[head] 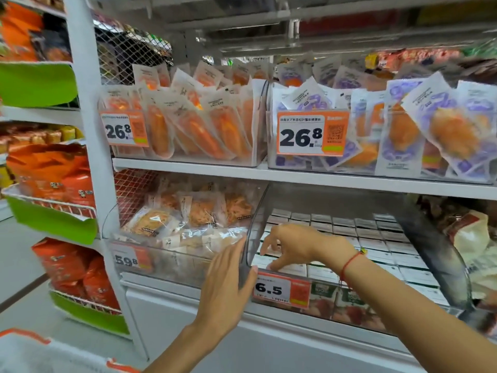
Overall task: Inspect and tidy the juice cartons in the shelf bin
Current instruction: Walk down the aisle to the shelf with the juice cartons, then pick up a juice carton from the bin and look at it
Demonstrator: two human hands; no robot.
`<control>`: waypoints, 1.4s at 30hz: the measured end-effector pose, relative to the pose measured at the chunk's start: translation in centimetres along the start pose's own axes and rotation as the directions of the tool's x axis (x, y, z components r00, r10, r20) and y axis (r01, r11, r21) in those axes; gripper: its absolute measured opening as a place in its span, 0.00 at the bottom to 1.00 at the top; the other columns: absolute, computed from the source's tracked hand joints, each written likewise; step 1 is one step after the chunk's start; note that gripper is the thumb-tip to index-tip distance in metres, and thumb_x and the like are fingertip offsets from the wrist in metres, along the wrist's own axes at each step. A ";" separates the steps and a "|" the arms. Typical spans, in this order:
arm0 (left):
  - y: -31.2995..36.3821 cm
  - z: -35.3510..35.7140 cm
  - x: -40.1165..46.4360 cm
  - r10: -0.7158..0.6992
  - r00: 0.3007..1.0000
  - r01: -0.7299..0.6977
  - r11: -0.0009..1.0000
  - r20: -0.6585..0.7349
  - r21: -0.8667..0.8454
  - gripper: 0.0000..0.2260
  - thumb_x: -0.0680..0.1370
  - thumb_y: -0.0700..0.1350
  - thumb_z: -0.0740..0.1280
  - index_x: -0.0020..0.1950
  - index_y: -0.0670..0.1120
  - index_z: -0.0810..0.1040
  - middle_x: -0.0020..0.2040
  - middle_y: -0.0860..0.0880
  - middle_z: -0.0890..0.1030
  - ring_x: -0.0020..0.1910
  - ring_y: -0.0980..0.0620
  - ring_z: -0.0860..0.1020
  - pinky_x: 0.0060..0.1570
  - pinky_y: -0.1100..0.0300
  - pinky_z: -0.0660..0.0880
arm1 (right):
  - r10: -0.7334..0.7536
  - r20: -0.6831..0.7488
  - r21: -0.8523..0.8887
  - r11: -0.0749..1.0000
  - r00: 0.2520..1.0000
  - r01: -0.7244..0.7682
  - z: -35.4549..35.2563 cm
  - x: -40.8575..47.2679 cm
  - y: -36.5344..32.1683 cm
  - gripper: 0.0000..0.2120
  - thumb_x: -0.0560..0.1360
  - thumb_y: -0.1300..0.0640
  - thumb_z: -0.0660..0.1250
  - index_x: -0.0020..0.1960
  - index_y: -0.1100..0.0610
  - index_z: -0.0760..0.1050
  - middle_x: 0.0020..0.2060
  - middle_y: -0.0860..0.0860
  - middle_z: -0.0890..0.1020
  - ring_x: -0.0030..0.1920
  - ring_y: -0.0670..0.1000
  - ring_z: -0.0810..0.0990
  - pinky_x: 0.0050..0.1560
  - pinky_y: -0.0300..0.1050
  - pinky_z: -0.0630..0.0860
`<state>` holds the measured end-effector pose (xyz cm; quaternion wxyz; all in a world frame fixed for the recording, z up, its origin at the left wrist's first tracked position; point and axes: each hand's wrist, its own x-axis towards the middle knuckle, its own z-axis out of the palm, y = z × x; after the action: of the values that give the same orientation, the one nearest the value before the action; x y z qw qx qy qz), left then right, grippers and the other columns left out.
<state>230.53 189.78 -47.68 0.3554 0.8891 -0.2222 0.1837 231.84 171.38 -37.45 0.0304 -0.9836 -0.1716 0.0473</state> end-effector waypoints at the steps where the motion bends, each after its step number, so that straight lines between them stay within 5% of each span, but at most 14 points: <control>1: -0.1 -0.1 0.0 0.012 1.000 -0.012 1.000 0.015 -0.006 0.27 0.81 0.58 0.59 0.78 0.60 0.54 0.75 0.61 0.62 0.74 0.60 0.59 0.70 0.63 0.56 | -0.017 -0.003 -0.047 0.999 1.000 0.017 -0.2 0.2 -0.3 0.20 0.70 0.44 0.74 0.59 0.48 0.78 0.53 0.49 0.80 0.53 0.53 0.77 0.38 0.43 0.68; 5: -0.3 -1.0 0.2 0.049 0.997 -0.047 0.999 0.058 -0.025 0.26 0.81 0.57 0.59 0.78 0.61 0.54 0.75 0.61 0.63 0.73 0.60 0.61 0.72 0.58 0.62 | -0.008 -0.005 -0.203 0.979 1.000 0.006 -0.6 0.6 -1.1 0.19 0.69 0.42 0.75 0.55 0.51 0.80 0.50 0.49 0.82 0.50 0.53 0.78 0.37 0.44 0.67; 11: -0.9 -1.8 0.1 0.152 0.988 -0.149 0.977 -0.004 0.154 0.22 0.82 0.54 0.58 0.76 0.55 0.63 0.68 0.60 0.71 0.68 0.60 0.65 0.67 0.70 0.51 | 0.100 0.111 -0.212 0.974 0.989 -0.075 -1.1 1.2 -1.5 0.19 0.69 0.40 0.74 0.48 0.55 0.78 0.49 0.51 0.83 0.47 0.55 0.79 0.41 0.49 0.76; 15: -0.4 -1.7 0.4 0.153 0.988 -0.147 0.975 -0.022 0.167 0.18 0.82 0.52 0.59 0.73 0.53 0.68 0.67 0.58 0.74 0.65 0.57 0.68 0.68 0.65 0.57 | 0.096 0.051 -0.093 0.991 0.994 -0.091 -0.6 0.7 -1.0 0.21 0.70 0.44 0.73 0.49 0.62 0.81 0.46 0.56 0.84 0.47 0.59 0.81 0.47 0.52 0.78; 19: 0.4 -1.5 1.0 0.061 0.996 -0.051 0.987 -0.061 0.150 0.15 0.82 0.51 0.58 0.69 0.54 0.72 0.63 0.57 0.77 0.63 0.56 0.70 0.65 0.63 0.60 | 0.080 -0.065 0.060 0.995 0.995 -0.076 0.1 -0.1 -0.2 0.16 0.68 0.47 0.76 0.49 0.57 0.82 0.43 0.50 0.83 0.44 0.52 0.81 0.43 0.45 0.79; 24: 0.8 -1.3 1.3 -0.006 0.996 0.017 0.993 -0.094 0.115 0.14 0.80 0.50 0.61 0.65 0.56 0.74 0.58 0.58 0.79 0.58 0.56 0.72 0.61 0.62 0.64 | 0.131 -0.238 0.239 0.968 0.962 -0.072 0.6 0.0 0.3 0.11 0.68 0.49 0.76 0.46 0.53 0.81 0.42 0.47 0.82 0.46 0.51 0.81 0.48 0.49 0.79; 27: 0.7 -1.4 1.5 -0.010 0.996 0.019 0.993 -0.086 0.113 0.12 0.80 0.50 0.61 0.63 0.56 0.75 0.55 0.58 0.80 0.56 0.56 0.73 0.60 0.61 0.65 | 0.246 -0.431 0.466 0.885 0.868 -0.019 0.6 -1.3 -0.1 0.09 0.68 0.53 0.77 0.40 0.47 0.77 0.38 0.43 0.82 0.40 0.46 0.82 0.42 0.42 0.80; 33: 2.9 -3.2 0.6 0.005 0.992 0.009 0.993 -0.125 0.116 0.13 0.79 0.45 0.63 0.64 0.51 0.75 0.59 0.55 0.78 0.60 0.54 0.72 0.58 0.63 0.66 | 0.427 -0.774 0.563 0.803 0.468 0.198 3.9 -7.7 -3.8 0.11 0.69 0.58 0.76 0.47 0.48 0.78 0.44 0.39 0.82 0.45 0.41 0.81 0.44 0.31 0.77; 36: 5.1 -4.5 -0.3 -0.029 0.985 0.022 0.999 -0.170 -0.043 0.14 0.79 0.45 0.64 0.65 0.52 0.74 0.61 0.57 0.76 0.60 0.58 0.69 0.54 0.64 0.65 | 0.608 -0.687 0.722 0.635 0.399 0.276 4.2 -9.8 -4.6 0.05 0.73 0.57 0.73 0.48 0.49 0.80 0.45 0.43 0.83 0.46 0.42 0.83 0.45 0.32 0.78; 40: 6.9 -5.3 -3.0 -0.118 0.989 0.145 0.895 0.091 -0.422 0.13 0.80 0.45 0.65 0.63 0.56 0.75 0.60 0.58 0.77 0.62 0.57 0.73 0.64 0.53 0.71 | 0.742 -0.307 0.948 0.184 0.596 0.259 4.4 -11.1 -4.7 0.05 0.74 0.51 0.71 0.49 0.50 0.81 0.47 0.50 0.85 0.48 0.48 0.84 0.46 0.42 0.81; 42: 6.9 -5.0 -4.2 -0.113 0.967 0.208 0.867 0.227 -0.453 0.13 0.80 0.46 0.65 0.64 0.56 0.74 0.60 0.57 0.78 0.61 0.58 0.74 0.64 0.54 0.71 | 0.713 -0.218 0.973 0.111 0.666 0.200 5.0 -11.7 -4.6 0.12 0.71 0.47 0.72 0.53 0.49 0.81 0.47 0.51 0.86 0.51 0.51 0.84 0.52 0.46 0.79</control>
<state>222.56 189.97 -42.44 0.5524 0.8043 -0.2188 0.0065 218.84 171.91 -41.13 0.6988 -0.6741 0.1217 -0.2061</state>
